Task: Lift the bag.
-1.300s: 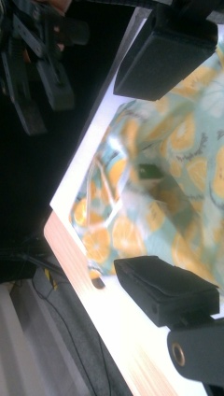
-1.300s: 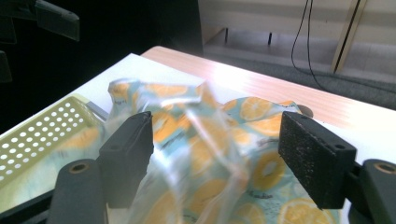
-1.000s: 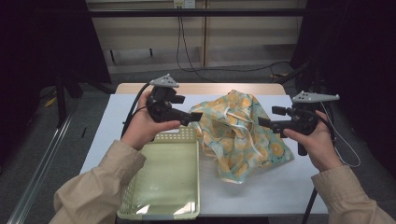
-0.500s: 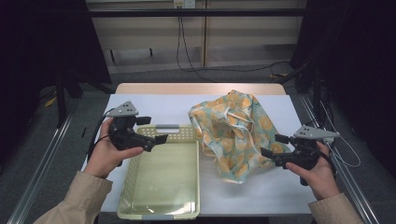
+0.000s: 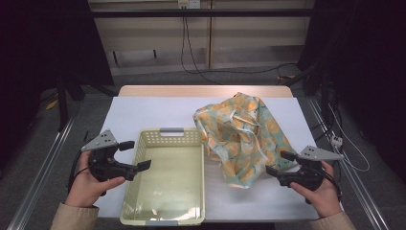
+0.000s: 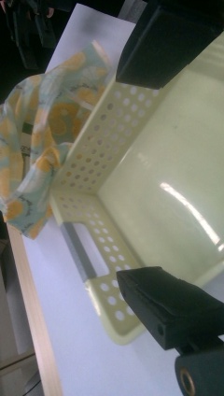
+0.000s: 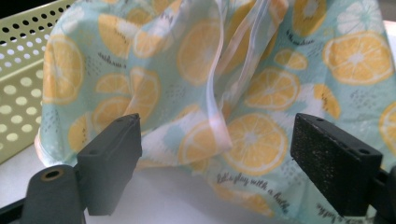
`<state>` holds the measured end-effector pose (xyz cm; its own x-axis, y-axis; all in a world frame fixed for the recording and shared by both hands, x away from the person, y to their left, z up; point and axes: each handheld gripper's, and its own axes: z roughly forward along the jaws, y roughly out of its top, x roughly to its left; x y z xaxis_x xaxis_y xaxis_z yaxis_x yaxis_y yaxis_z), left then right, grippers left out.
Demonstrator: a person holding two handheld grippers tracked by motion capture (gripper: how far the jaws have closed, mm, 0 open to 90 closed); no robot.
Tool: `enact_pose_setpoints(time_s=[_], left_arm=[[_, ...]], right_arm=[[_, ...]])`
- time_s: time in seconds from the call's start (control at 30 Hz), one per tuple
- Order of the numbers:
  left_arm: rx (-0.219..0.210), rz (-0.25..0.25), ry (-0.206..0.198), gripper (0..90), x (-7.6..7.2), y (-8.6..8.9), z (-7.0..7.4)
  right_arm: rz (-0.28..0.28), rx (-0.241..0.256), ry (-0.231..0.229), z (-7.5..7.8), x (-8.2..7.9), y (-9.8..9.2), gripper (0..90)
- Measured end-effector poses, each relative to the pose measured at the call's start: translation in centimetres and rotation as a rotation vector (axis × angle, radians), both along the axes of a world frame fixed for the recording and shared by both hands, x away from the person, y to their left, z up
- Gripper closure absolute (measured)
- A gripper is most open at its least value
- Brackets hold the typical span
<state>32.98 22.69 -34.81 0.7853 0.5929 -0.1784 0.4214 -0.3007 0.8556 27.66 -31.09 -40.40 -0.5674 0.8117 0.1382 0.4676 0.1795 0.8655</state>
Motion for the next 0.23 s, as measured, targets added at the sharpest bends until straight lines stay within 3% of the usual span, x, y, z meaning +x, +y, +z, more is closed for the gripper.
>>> enact_pose_setpoints(time_s=[0.07,0.23], left_arm=[[-0.012,0.017,0.011,5.5,0.0,0.55,-0.55],[-0.032,0.03,-0.004,4.4,-0.29,1.15,-1.19]], right_arm=[[0.001,0.002,0.006,-0.49,-0.1,0.12,16.0],[-0.001,-0.001,0.003,-0.85,-0.08,0.22,15.1]])
